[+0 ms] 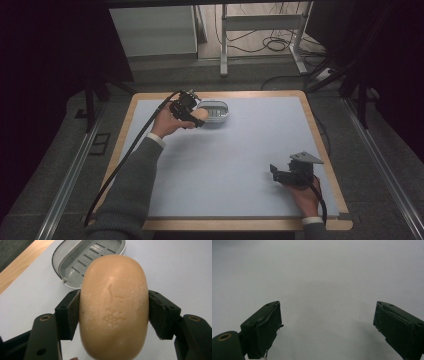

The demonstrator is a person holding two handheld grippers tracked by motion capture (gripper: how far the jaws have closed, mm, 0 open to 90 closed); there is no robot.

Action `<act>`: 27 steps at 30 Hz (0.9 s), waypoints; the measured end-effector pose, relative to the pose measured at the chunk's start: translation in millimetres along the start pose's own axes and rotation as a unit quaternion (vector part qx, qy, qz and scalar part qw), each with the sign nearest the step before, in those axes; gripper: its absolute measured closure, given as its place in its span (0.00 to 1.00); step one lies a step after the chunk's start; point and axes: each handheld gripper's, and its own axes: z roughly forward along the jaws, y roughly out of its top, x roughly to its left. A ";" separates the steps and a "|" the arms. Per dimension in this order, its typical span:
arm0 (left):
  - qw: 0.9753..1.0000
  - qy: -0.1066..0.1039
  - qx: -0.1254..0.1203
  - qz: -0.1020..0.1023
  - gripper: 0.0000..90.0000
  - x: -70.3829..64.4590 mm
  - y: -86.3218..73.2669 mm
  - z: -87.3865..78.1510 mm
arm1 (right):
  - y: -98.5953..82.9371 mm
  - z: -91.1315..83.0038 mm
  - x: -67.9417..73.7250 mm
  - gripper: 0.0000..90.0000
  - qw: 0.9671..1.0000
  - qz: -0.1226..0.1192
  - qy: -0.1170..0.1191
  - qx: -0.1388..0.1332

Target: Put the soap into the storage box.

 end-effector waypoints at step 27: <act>1.000 0.000 0.014 0.020 0.36 6.6 27.3 19.9 | 0.1 0.3 -0.4 0.09 1.000 0.001 0.002 0.002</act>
